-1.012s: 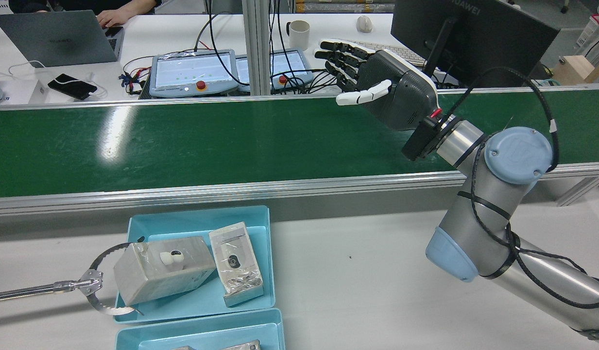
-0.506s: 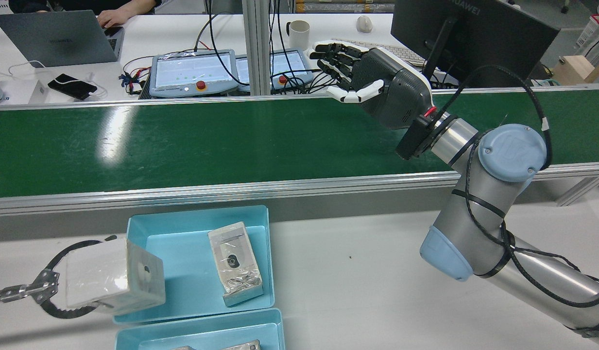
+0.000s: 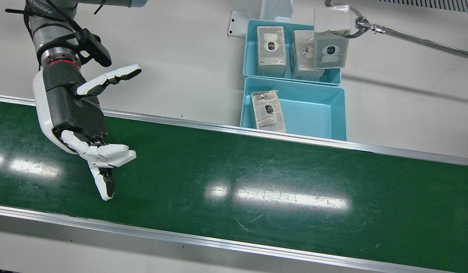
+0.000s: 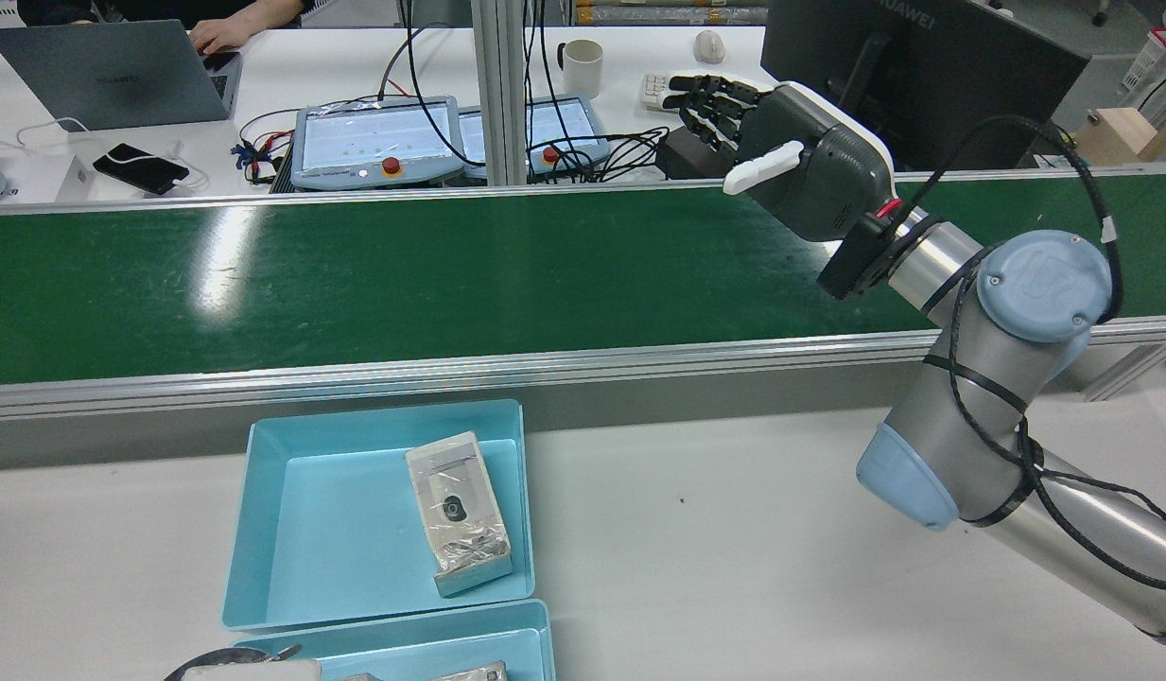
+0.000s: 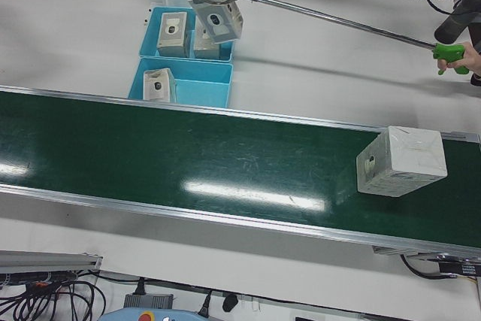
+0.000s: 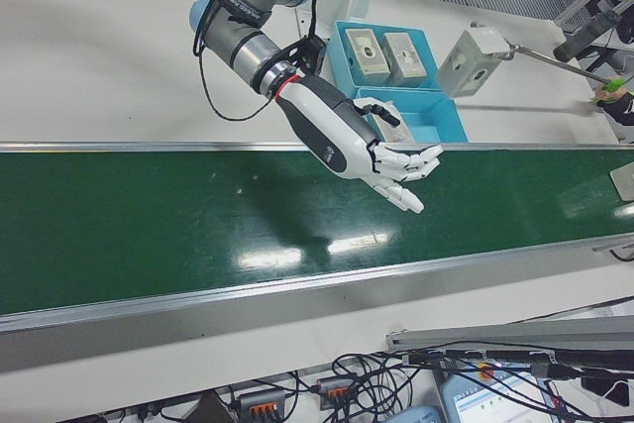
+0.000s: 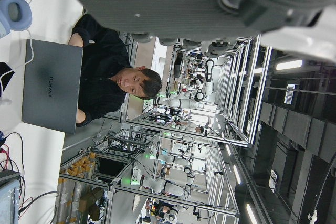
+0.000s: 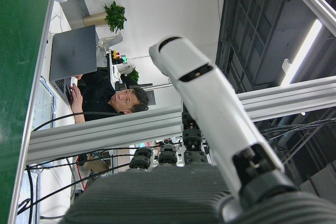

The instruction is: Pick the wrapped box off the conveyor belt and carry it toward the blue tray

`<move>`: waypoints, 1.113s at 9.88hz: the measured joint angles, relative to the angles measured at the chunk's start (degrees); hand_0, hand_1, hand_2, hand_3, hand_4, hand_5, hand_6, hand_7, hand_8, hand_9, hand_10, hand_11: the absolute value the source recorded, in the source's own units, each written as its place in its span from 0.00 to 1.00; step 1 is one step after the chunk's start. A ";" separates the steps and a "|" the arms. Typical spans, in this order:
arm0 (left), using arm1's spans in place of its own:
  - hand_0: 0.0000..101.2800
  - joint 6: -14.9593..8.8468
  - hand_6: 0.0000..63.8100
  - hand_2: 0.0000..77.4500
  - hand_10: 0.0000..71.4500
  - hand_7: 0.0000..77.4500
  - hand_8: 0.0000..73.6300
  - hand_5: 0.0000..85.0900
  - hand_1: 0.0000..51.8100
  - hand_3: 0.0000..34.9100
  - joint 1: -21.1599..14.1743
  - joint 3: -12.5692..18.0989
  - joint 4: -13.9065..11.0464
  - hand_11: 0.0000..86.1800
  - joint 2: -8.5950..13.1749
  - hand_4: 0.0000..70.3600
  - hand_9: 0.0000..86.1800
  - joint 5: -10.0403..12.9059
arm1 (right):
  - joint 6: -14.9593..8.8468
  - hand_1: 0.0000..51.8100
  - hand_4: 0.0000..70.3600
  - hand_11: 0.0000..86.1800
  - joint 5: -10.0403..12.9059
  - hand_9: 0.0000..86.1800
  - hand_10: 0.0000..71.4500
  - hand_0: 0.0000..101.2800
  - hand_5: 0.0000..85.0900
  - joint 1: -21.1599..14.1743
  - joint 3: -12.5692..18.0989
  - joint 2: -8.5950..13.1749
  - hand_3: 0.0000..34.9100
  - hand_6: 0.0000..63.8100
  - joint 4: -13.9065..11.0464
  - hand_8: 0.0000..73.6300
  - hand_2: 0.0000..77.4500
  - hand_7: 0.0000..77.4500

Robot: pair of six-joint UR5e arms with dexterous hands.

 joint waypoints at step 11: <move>0.00 0.00 0.00 0.01 0.01 0.01 0.01 0.01 0.00 0.00 0.00 0.00 0.00 0.00 0.00 0.00 0.00 0.00 | 0.13 0.28 0.31 0.02 -0.26 0.04 0.00 0.49 0.21 0.72 5.33 -4.96 0.03 0.14 -0.80 0.00 0.09 0.33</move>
